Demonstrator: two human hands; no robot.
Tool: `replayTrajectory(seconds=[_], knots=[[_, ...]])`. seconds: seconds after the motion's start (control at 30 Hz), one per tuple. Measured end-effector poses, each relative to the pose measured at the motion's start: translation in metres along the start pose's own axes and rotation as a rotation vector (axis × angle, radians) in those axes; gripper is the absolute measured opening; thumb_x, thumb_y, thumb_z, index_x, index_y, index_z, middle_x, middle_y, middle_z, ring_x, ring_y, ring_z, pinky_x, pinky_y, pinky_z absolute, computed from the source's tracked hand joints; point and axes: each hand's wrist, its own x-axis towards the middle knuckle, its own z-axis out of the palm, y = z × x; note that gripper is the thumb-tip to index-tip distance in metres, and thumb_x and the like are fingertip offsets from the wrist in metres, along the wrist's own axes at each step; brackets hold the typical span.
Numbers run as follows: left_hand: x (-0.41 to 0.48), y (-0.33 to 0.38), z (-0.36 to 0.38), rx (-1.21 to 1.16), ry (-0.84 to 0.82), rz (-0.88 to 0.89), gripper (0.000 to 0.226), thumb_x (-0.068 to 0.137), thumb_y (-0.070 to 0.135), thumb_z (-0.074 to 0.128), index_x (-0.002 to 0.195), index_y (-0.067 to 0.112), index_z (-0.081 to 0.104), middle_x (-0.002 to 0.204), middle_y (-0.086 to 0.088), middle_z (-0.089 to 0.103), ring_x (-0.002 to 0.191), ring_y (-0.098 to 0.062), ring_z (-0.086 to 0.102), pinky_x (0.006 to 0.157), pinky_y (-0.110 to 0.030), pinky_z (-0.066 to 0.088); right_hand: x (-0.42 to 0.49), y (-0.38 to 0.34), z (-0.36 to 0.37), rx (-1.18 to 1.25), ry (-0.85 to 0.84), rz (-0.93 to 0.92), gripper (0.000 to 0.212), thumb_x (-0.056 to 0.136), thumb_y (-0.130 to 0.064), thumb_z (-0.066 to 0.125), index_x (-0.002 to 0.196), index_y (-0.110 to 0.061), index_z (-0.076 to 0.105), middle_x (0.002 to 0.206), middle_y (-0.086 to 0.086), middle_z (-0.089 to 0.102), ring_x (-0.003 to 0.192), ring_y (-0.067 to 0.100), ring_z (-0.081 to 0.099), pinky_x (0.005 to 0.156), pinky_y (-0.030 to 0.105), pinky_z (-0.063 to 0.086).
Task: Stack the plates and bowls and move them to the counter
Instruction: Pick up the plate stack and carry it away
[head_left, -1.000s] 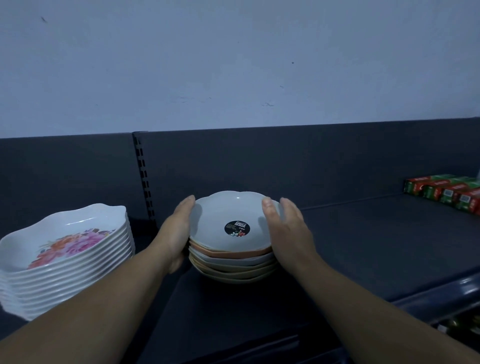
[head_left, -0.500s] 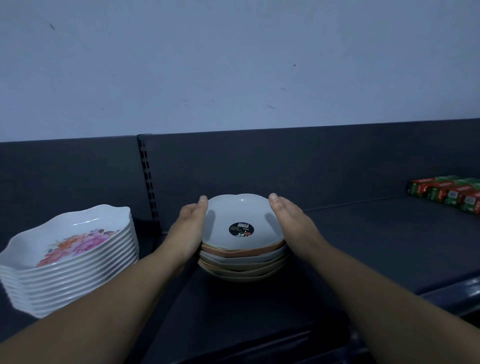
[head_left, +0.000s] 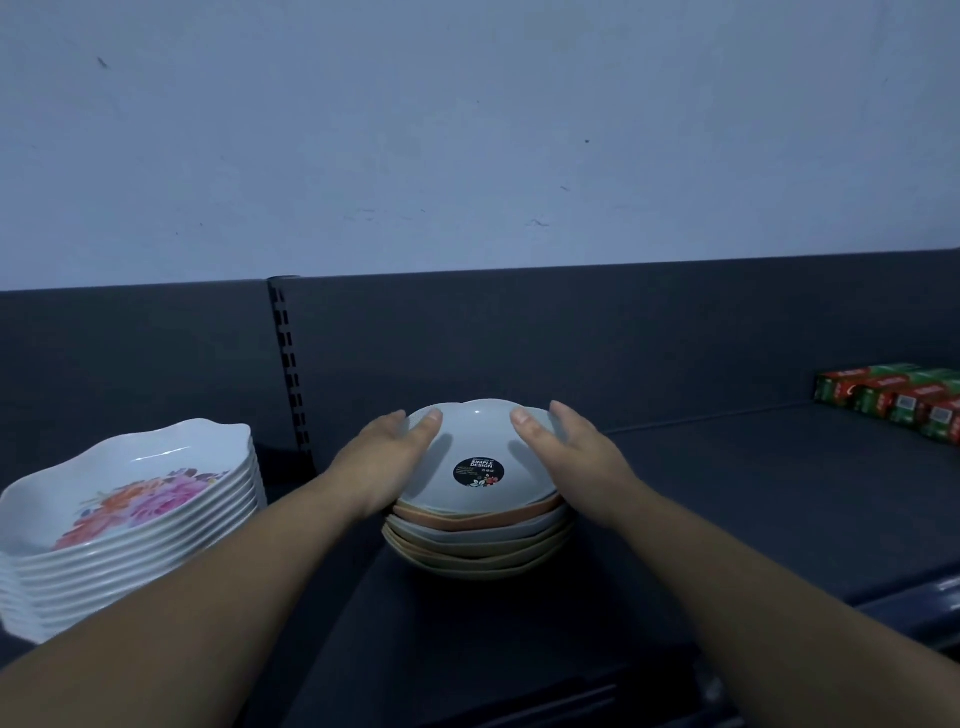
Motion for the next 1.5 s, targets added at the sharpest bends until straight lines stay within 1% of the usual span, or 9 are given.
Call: replayTrajectory(seconds=[0.37, 0.63, 0.73, 0.87, 1.0, 1.1, 1.2, 1.33, 1.5], knots=[[-0.015, -0.002, 0.002, 0.084, 0.002, 0.012, 0.093, 0.08, 0.076, 0.036, 0.15, 0.016, 0.021, 0.159, -0.001, 0.016, 0.145, -0.017, 0.019, 0.113, -0.033, 0.018, -0.004, 0.001, -0.009, -0.066, -0.05, -0.091, 0.077, 0.085, -0.064, 0.055, 0.15, -0.03, 0.032, 0.158, -0.013, 0.022, 0.141, 0.009, 0.026, 0.102, 0.023, 0.023], [-0.028, 0.001, 0.007, 0.07, 0.06, 0.036, 0.08, 0.084, 0.066, 0.046, 0.142, 0.012, 0.034, 0.152, 0.001, 0.026, 0.135, -0.019, 0.033, 0.095, -0.024, 0.027, -0.005, 0.005, -0.007, -0.214, -0.065, -0.128, 0.081, 0.083, -0.067, 0.055, 0.15, -0.029, 0.03, 0.154, -0.012, 0.026, 0.138, 0.011, 0.032, 0.104, 0.026, 0.028], [-0.021, -0.005, 0.002, -0.112, 0.11, -0.031, 0.083, 0.081, 0.068, 0.05, 0.145, 0.018, 0.034, 0.15, 0.0, 0.033, 0.132, -0.021, 0.038, 0.106, -0.033, 0.032, -0.007, 0.007, -0.007, -0.131, -0.067, -0.133, 0.082, 0.084, -0.063, 0.057, 0.152, -0.029, 0.025, 0.155, -0.013, 0.026, 0.138, 0.009, 0.031, 0.101, 0.024, 0.026], [-0.018, -0.015, 0.007, -0.565, 0.046, -0.196, 0.086, 0.072, 0.069, 0.06, 0.143, 0.026, 0.037, 0.134, 0.002, 0.054, 0.116, -0.023, 0.056, 0.097, -0.038, 0.043, -0.007, 0.008, -0.006, 0.177, 0.021, -0.005, 0.08, 0.084, -0.064, 0.058, 0.151, -0.031, 0.03, 0.153, -0.012, 0.032, 0.139, 0.012, 0.034, 0.106, 0.029, 0.028], [-0.018, -0.013, 0.011, -0.827, -0.04, -0.363, 0.052, 0.086, 0.053, 0.056, 0.122, 0.015, 0.058, 0.104, -0.012, 0.071, 0.086, -0.03, 0.068, 0.068, -0.036, 0.054, 0.009, 0.008, -0.008, 0.497, -0.093, 0.301, 0.073, 0.076, -0.079, 0.05, 0.131, -0.03, 0.056, 0.127, -0.009, 0.064, 0.115, 0.017, 0.06, 0.104, 0.039, 0.043], [-0.018, -0.004, 0.012, -0.883, -0.024, -0.383, 0.043, 0.095, 0.043, 0.048, 0.126, 0.016, 0.055, 0.108, -0.014, 0.068, 0.078, -0.029, 0.066, 0.053, -0.029, 0.05, 0.01, 0.006, -0.005, 0.577, -0.142, 0.326, 0.049, 0.092, -0.063, 0.045, 0.115, -0.025, 0.065, 0.105, -0.003, 0.075, 0.102, 0.02, 0.069, 0.1, 0.04, 0.048], [-0.015, -0.002, 0.011, -0.881, 0.031, -0.375, 0.043, 0.096, 0.045, 0.043, 0.132, 0.022, 0.05, 0.117, -0.011, 0.065, 0.09, -0.031, 0.065, 0.058, -0.033, 0.051, 0.009, 0.005, -0.001, 0.556, -0.125, 0.301, 0.04, 0.098, -0.052, 0.044, 0.11, -0.022, 0.067, 0.1, -0.002, 0.076, 0.099, 0.022, 0.07, 0.099, 0.041, 0.049], [-0.013, 0.0, 0.009, -0.886, 0.043, -0.379, 0.046, 0.099, 0.048, 0.035, 0.123, 0.015, 0.055, 0.102, -0.012, 0.07, 0.084, -0.031, 0.068, 0.061, -0.033, 0.052, 0.008, 0.0, -0.004, 0.566, -0.08, 0.338, 0.033, 0.099, -0.038, 0.047, 0.102, -0.014, 0.069, 0.093, 0.005, 0.077, 0.093, 0.026, 0.071, 0.097, 0.042, 0.051], [-0.008, 0.004, 0.009, -0.846, 0.149, -0.418, 0.049, 0.1, 0.043, 0.031, 0.122, 0.005, 0.052, 0.102, -0.016, 0.065, 0.083, -0.032, 0.066, 0.064, -0.034, 0.053, 0.011, -0.006, -0.002, 0.549, -0.016, 0.349, 0.033, 0.098, -0.032, 0.045, 0.105, -0.007, 0.064, 0.107, 0.016, 0.072, 0.096, 0.031, 0.069, 0.095, 0.041, 0.05]])
